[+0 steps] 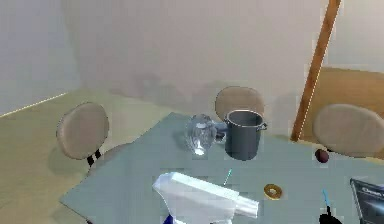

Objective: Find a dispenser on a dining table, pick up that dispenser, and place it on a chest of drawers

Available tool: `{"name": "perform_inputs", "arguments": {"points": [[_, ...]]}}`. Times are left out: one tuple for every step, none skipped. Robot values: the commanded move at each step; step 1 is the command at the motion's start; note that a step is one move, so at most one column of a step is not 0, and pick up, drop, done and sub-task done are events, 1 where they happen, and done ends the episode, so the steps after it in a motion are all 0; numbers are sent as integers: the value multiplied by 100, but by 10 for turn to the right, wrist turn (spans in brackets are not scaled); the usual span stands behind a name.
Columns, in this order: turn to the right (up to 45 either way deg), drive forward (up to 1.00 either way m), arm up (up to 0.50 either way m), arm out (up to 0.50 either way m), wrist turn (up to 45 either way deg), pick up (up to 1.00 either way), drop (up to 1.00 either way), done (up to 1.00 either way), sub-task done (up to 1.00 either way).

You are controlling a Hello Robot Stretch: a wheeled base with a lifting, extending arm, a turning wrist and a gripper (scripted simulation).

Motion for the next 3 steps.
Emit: {"name": "perform_inputs", "arguments": {"points": [[450, 0, 0, 0, 0, 0, 0, 0, 0], [450, 0, 0, 0, 0, 0, 0, 0, 0], [270, 0, 0, 0, 0, 0, 0, 0, 0]]}}
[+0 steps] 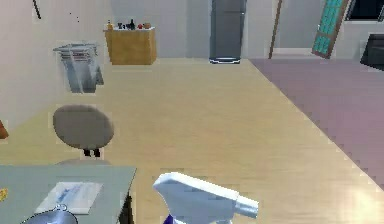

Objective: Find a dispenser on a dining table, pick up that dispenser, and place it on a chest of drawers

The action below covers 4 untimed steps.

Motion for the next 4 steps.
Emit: {"name": "perform_inputs", "arguments": {"points": [[0, 95, 0, 0, 0, 0, 0, 0, 0], [-120, 0, 0, 0, 0, 0, 0, 0, 0], [0, 100, 0, 0, 0, 0, 0, 0, 0], [-240, 0, 0, 0, 0, 0, 0, 0, 0]]}}
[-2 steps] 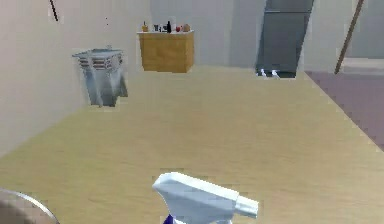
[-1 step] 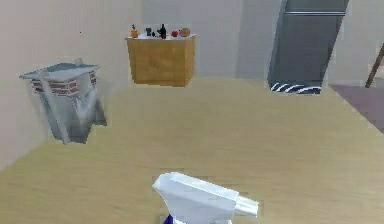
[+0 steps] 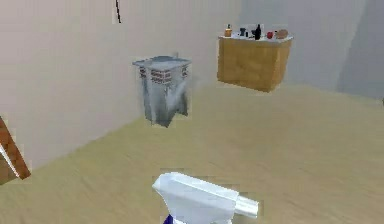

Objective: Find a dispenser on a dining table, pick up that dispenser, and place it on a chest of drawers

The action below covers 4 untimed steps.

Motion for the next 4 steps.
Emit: {"name": "perform_inputs", "arguments": {"points": [[0, 10, 0, 0, 0, 0, 0, 0, 0], [-450, 0, 0, 0, 0, 0, 0, 0, 0], [-60, 0, 0, 0, 0, 0, 0, 0, 0], [0, 100, 0, 0, 0, 0, 0, 0, 0]]}}
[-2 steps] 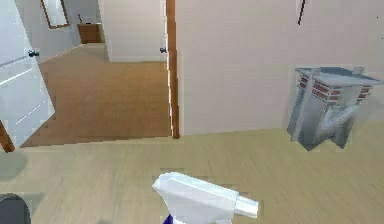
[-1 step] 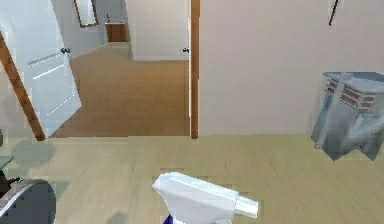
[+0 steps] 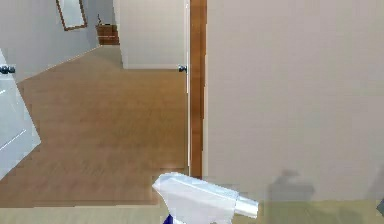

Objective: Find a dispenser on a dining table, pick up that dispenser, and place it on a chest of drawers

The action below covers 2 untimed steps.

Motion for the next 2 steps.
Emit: {"name": "perform_inputs", "arguments": {"points": [[-270, 0, 0, 0, 0, 0, 0, 0, 0], [0, 85, 0, 0, 0, 0, 0, 0, 0]]}}
